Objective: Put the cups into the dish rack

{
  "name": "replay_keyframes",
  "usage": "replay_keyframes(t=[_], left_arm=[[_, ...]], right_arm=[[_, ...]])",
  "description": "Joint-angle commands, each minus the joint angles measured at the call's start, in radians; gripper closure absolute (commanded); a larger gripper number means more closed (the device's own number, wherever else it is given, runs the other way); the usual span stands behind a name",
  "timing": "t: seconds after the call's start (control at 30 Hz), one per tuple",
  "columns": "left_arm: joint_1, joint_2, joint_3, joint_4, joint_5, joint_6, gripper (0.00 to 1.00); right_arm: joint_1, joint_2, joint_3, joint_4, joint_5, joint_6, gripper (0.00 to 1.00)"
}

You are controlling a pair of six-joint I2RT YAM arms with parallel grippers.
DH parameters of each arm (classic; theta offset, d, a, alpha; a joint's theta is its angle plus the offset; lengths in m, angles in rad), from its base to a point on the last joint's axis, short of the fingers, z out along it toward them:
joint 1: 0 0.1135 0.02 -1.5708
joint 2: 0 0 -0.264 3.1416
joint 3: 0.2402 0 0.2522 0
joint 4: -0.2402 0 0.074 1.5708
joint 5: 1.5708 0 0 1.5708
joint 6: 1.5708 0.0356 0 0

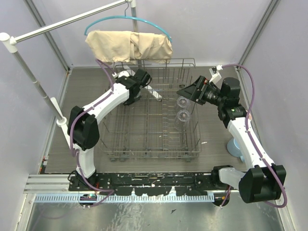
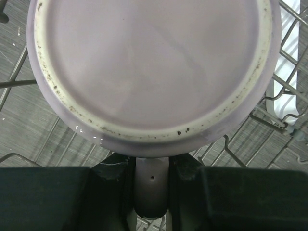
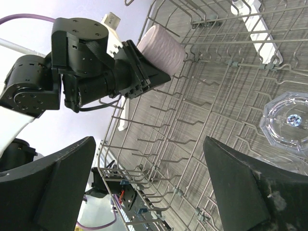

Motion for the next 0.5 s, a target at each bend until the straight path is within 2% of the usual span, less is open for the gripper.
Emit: replay_keyframes(t=[0.0,0.47], left_arm=[[0.004,-0.01,0.006,0.047,-0.063,-0.016,1.0],[-0.004,-0.003,-0.073,0.096,-0.062,-0.036,1.0]], right_arm=[[-0.004,0.005,0.002,0.066,-0.022,-0.001,0.0],[-0.004,0.021,-0.006,0.081,-0.034,0.011,0.0]])
